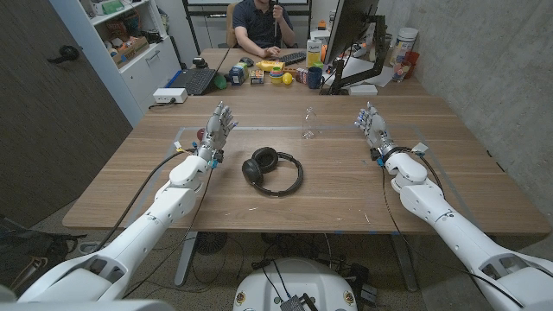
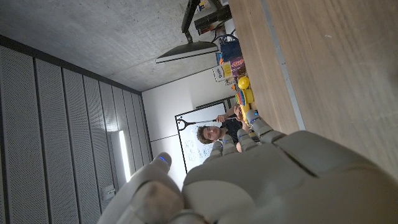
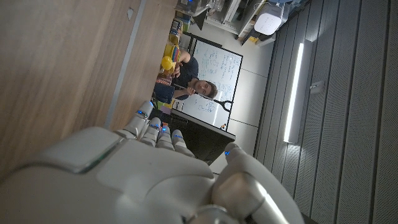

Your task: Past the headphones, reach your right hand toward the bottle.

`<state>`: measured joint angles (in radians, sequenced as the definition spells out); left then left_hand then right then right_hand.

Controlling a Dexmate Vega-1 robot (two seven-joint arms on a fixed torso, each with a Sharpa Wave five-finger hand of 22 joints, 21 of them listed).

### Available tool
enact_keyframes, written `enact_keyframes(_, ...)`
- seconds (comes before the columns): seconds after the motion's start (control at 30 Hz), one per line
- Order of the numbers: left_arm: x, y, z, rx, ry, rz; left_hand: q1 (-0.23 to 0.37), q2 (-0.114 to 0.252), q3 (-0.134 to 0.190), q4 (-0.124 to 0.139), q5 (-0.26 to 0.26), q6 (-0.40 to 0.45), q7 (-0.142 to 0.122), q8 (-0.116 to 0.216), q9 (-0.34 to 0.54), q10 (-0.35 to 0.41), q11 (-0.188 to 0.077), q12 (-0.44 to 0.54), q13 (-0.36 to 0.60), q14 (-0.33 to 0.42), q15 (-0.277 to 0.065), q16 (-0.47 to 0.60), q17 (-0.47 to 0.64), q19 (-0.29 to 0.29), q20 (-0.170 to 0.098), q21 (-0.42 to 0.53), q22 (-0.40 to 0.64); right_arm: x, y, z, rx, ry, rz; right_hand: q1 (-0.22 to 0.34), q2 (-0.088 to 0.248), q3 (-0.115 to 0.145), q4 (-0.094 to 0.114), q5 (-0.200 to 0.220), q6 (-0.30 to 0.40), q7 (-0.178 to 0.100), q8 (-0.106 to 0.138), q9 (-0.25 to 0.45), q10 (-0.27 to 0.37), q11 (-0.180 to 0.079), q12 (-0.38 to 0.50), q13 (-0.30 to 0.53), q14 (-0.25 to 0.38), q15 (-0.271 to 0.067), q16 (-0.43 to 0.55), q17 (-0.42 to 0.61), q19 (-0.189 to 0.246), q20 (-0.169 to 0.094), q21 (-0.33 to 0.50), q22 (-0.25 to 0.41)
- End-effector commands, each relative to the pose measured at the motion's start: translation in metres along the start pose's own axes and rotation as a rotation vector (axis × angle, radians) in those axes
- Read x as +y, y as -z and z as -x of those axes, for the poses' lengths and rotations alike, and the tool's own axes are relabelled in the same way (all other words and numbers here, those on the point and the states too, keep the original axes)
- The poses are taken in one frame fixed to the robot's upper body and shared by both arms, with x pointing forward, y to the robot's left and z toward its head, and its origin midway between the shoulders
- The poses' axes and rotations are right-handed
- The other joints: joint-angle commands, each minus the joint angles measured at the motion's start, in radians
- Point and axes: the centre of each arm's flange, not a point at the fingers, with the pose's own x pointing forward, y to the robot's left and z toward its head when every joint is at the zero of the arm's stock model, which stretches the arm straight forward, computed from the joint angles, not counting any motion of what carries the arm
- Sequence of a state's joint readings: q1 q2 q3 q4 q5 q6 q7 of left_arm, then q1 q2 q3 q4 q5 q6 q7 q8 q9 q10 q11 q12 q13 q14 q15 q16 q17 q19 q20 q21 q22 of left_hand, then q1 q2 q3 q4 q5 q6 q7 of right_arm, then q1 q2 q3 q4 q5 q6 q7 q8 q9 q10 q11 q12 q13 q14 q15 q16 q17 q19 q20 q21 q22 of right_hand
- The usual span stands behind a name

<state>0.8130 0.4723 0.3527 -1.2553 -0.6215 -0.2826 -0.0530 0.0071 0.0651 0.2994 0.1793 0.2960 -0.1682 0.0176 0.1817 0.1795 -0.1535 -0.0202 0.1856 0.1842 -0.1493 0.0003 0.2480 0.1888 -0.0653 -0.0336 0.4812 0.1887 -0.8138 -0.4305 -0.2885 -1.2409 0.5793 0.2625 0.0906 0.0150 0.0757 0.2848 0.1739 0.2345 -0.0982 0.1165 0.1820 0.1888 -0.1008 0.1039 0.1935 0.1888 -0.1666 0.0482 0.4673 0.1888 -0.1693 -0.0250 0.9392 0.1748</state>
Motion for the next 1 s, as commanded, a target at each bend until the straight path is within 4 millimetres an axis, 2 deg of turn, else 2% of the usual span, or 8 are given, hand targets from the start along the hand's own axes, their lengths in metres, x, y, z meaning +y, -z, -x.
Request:
enact_keyframes(0.03, 0.001, 0.004, -0.006, 0.007, -0.006, 0.006, 0.001, 0.091, 0.004, 0.000, 0.007, -0.009, 0.001, 0.004, 0.005, -0.007, 0.000, 0.007, 0.005, -0.008, -0.002, 0.004, 0.004, -0.008, 0.001, 0.005, 0.003, -0.001, 0.003, -0.007, 0.016, -0.006, 0.000, 0.005, 0.078, 0.007, 0.001, 0.005, -0.002, 0.012, 0.007, 0.002, -0.002, 0.009, 0.005, 0.005, -0.127, 0.002, 0.005, 0.002, -0.113, -0.003, 0.013, 0.004)
enact_keyframes(0.6, 0.004, 0.003, -0.003, 0.004, -0.010, 0.007, 0.001, 0.091, 0.002, 0.000, 0.008, -0.009, 0.001, 0.004, 0.005, -0.007, 0.000, 0.008, 0.005, -0.009, 0.000, 0.003, 0.004, -0.008, 0.003, 0.001, 0.003, 0.005, -0.007, -0.012, -0.019, -0.007, 0.012, 0.007, 0.074, 0.005, -0.002, 0.005, -0.007, 0.009, 0.006, 0.003, 0.000, 0.012, 0.005, 0.005, -0.120, 0.006, 0.004, 0.001, -0.096, 0.002, 0.013, 0.004)
enact_keyframes(0.7, 0.005, 0.003, -0.002, 0.004, -0.009, 0.007, 0.001, 0.091, 0.002, 0.000, 0.008, -0.010, 0.001, 0.004, 0.005, -0.009, 0.000, 0.007, 0.005, -0.009, 0.000, 0.003, 0.004, -0.008, 0.003, 0.000, 0.003, 0.007, -0.013, -0.015, -0.030, -0.003, 0.038, 0.007, 0.059, -0.002, -0.004, 0.002, -0.031, -0.026, -0.001, 0.003, -0.017, 0.017, -0.002, 0.006, -0.127, 0.020, -0.003, 0.000, -0.101, 0.036, 0.004, 0.003)
enact_keyframes(0.8, 0.005, 0.003, -0.002, 0.003, -0.009, 0.008, 0.001, 0.091, 0.002, 0.000, 0.009, -0.009, 0.000, 0.004, 0.005, -0.007, 0.000, 0.007, 0.005, -0.008, -0.001, 0.003, 0.004, -0.007, 0.004, 0.000, 0.003, 0.009, -0.020, -0.019, -0.042, -0.004, 0.073, 0.006, 0.016, -0.029, -0.013, -0.007, -0.094, -0.088, -0.007, 0.005, -0.062, -0.001, -0.012, 0.006, -0.134, 0.037, -0.018, -0.003, -0.116, 0.108, -0.024, -0.001)
enact_keyframes(0.83, 0.005, 0.003, -0.002, 0.003, -0.009, 0.008, 0.001, 0.091, 0.002, 0.000, 0.009, -0.010, 0.000, 0.004, 0.005, -0.008, 0.000, 0.007, 0.005, -0.008, 0.000, 0.003, 0.004, -0.008, 0.004, -0.001, 0.003, 0.010, -0.022, -0.021, -0.042, -0.015, 0.088, 0.004, 0.000, -0.045, -0.015, -0.012, -0.130, -0.116, -0.006, 0.005, -0.105, -0.033, -0.018, 0.006, -0.151, 0.043, -0.031, -0.004, -0.136, 0.148, -0.046, -0.002)
enact_keyframes(0.87, 0.005, 0.003, -0.002, 0.002, -0.010, 0.008, 0.001, 0.091, 0.001, 0.000, 0.009, -0.009, 0.000, 0.004, 0.005, -0.007, 0.000, 0.007, 0.005, -0.008, 0.000, 0.003, 0.004, -0.007, 0.003, -0.001, 0.004, 0.011, -0.025, -0.023, -0.043, -0.039, 0.116, -0.002, -0.008, -0.063, -0.012, -0.017, -0.190, -0.149, -0.010, 0.005, -0.154, -0.051, -0.019, 0.006, -0.178, 0.051, -0.048, -0.003, -0.167, 0.178, -0.077, -0.002)
enact_keyframes(0.97, 0.005, 0.003, -0.001, 0.002, -0.010, 0.008, 0.001, 0.091, 0.001, 0.000, 0.009, -0.009, 0.000, 0.004, 0.005, -0.007, 0.000, 0.008, 0.005, -0.008, 0.000, 0.003, 0.004, -0.007, 0.002, -0.001, 0.004, 0.015, -0.032, -0.030, -0.044, -0.082, 0.143, -0.018, -0.006, -0.104, 0.002, -0.022, -0.328, -0.185, -0.011, 0.006, -0.287, -0.084, -0.022, 0.007, -0.263, 0.054, -0.090, 0.003, -0.241, 0.210, -0.144, 0.000)
enact_keyframes(1.0, 0.005, 0.003, -0.001, 0.002, -0.010, 0.009, 0.001, 0.091, 0.001, 0.000, 0.009, -0.009, 0.000, 0.004, 0.005, -0.008, 0.000, 0.007, 0.005, -0.008, 0.000, 0.003, 0.004, -0.007, 0.002, -0.001, 0.004, 0.017, -0.035, -0.032, -0.043, -0.098, 0.153, -0.023, -0.005, -0.121, 0.005, -0.023, -0.369, -0.181, -0.010, 0.006, -0.332, -0.093, -0.024, 0.007, -0.291, 0.055, -0.102, 0.005, -0.262, 0.216, -0.164, 0.000)
